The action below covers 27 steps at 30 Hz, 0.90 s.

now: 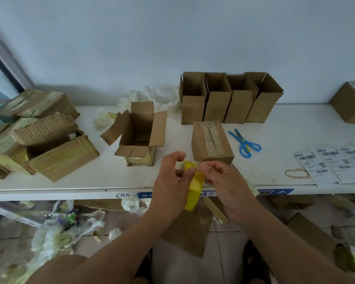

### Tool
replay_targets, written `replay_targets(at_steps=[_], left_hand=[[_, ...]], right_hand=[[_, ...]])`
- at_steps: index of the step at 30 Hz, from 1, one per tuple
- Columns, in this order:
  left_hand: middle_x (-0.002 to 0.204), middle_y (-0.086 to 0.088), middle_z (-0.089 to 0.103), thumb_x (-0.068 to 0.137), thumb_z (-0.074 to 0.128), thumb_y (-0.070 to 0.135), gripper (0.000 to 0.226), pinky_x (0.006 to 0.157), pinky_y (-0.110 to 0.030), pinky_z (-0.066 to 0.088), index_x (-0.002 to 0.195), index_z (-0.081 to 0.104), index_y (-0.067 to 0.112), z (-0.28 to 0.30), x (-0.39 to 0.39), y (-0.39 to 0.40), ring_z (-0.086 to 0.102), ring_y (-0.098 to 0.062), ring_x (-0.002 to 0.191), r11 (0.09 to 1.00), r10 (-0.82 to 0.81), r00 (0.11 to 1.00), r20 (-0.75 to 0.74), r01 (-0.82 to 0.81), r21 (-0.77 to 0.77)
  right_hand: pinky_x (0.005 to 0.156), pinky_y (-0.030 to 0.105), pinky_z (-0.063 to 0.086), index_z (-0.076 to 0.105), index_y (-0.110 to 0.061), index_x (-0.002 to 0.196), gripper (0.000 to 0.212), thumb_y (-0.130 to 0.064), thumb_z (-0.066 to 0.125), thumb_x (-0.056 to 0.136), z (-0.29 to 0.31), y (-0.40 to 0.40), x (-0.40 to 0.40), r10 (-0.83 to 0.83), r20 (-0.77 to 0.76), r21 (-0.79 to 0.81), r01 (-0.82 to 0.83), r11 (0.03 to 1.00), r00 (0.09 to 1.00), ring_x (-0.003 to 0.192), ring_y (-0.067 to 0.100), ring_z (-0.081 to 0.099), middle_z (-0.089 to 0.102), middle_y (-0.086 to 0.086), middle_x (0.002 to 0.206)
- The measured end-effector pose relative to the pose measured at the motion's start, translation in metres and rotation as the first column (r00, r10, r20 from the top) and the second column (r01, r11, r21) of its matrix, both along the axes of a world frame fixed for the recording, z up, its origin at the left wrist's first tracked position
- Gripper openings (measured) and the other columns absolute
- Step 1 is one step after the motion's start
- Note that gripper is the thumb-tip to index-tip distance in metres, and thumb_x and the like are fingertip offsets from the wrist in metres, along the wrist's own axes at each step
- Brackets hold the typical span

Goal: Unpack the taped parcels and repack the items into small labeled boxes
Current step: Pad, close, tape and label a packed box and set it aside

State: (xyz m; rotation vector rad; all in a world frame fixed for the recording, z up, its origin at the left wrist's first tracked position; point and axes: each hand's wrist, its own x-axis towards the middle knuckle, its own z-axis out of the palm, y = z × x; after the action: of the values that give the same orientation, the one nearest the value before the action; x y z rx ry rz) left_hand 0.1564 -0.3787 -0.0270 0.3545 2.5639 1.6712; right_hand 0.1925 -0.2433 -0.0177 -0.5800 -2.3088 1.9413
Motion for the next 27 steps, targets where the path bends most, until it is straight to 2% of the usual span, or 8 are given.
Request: replay_targets(at_steps=[3,7,10,13,19,23,25,27], left_hand=[[0.122,0.021,0.038,0.09,0.05,0.046,0.022,0.072,-0.004,0.044,0.11,0.047,0.038,-0.008,0.002,0.0,0.058,-0.003,0.094,0.998,-0.03,0.983,-0.18,0.02,-0.06],[0.137,0.016,0.036,0.092,0.046,0.047,0.031,0.085,-0.015,0.05,0.122,0.052,0.045,-0.012,-0.002,-0.003,0.058,-0.007,0.106,0.996,-0.086,0.981,-0.173,0.078,-0.053],[0.135,0.015,0.042,0.091,0.05,0.043,0.029,0.081,-0.004,0.042,0.114,0.065,0.032,-0.009,-0.004,-0.001,0.056,0.002,0.105,0.999,-0.044,0.991,-0.126,0.042,-0.025],[0.129,0.015,0.048,0.095,0.059,0.028,0.013,0.078,0.003,0.036,0.102,0.07,0.027,-0.009,-0.006,0.001,0.048,0.018,0.104,1.0,-0.009,0.995,-0.102,0.009,-0.004],[0.113,0.02,0.05,0.096,0.059,0.026,0.013,0.074,0.005,0.032,0.101,0.071,0.023,-0.008,-0.009,0.001,0.046,0.021,0.097,0.999,0.024,0.996,-0.084,-0.028,-0.038],[0.11,0.02,0.051,0.097,0.059,0.027,0.016,0.07,0.003,0.034,0.103,0.072,0.021,-0.004,-0.016,-0.005,0.049,0.016,0.093,0.998,0.048,0.998,-0.051,-0.05,-0.042],[0.111,0.018,0.05,0.098,0.058,0.028,0.019,0.072,-0.002,0.035,0.107,0.072,0.019,-0.001,-0.02,-0.007,0.05,0.009,0.091,0.99,0.055,0.996,-0.076,-0.064,-0.122],[0.117,0.012,0.049,0.1,0.055,0.027,0.024,0.082,-0.009,0.033,0.112,0.072,0.016,-0.002,-0.026,-0.007,0.047,0.002,0.09,0.966,0.047,0.989,-0.138,-0.08,-0.247]], right_hand=[[0.086,0.033,0.054,0.069,-0.03,0.089,0.013,-0.033,0.058,0.095,0.002,0.0,-0.001,-0.005,0.001,-0.026,0.005,1.0,1.0,0.095,0.022,0.065,0.072,-0.003,0.092],[0.092,0.036,0.054,0.071,-0.03,0.094,0.012,-0.034,0.06,0.094,0.0,0.001,-0.003,-0.004,0.006,-0.034,0.004,0.999,1.0,0.098,0.021,0.065,0.072,-0.004,0.095],[0.095,0.035,0.053,0.072,-0.03,0.096,0.012,-0.033,0.06,0.095,0.0,0.002,-0.005,0.011,0.001,-0.036,-0.011,0.999,1.0,0.097,0.01,0.066,0.073,-0.009,0.095],[0.095,0.035,0.053,0.072,-0.031,0.094,0.012,-0.033,0.06,0.095,0.002,0.003,-0.005,0.018,-0.005,-0.043,-0.019,0.999,1.0,0.096,0.009,0.067,0.073,-0.009,0.095],[0.095,0.04,0.054,0.072,-0.03,0.091,0.009,-0.032,0.063,0.093,0.005,0.003,-0.007,-0.002,-0.011,-0.018,0.002,1.0,1.0,0.096,0.015,0.067,0.073,-0.005,0.094],[0.087,0.021,0.053,0.06,-0.03,0.123,0.031,-0.028,0.065,0.092,0.01,0.003,-0.008,0.003,-0.072,-0.008,-0.003,1.0,0.997,0.099,0.003,0.063,0.068,-0.009,0.106],[0.072,0.006,0.048,0.057,-0.03,0.126,0.034,-0.026,0.064,0.093,0.015,0.007,-0.009,0.011,-0.092,0.073,-0.004,0.997,0.996,0.092,-0.002,0.06,0.065,-0.011,0.103],[0.07,0.0,0.044,0.061,-0.028,0.122,0.03,-0.027,0.064,0.093,0.016,0.01,-0.01,0.02,-0.1,0.192,0.0,0.981,0.995,0.089,-0.009,0.058,0.063,-0.017,0.099]])
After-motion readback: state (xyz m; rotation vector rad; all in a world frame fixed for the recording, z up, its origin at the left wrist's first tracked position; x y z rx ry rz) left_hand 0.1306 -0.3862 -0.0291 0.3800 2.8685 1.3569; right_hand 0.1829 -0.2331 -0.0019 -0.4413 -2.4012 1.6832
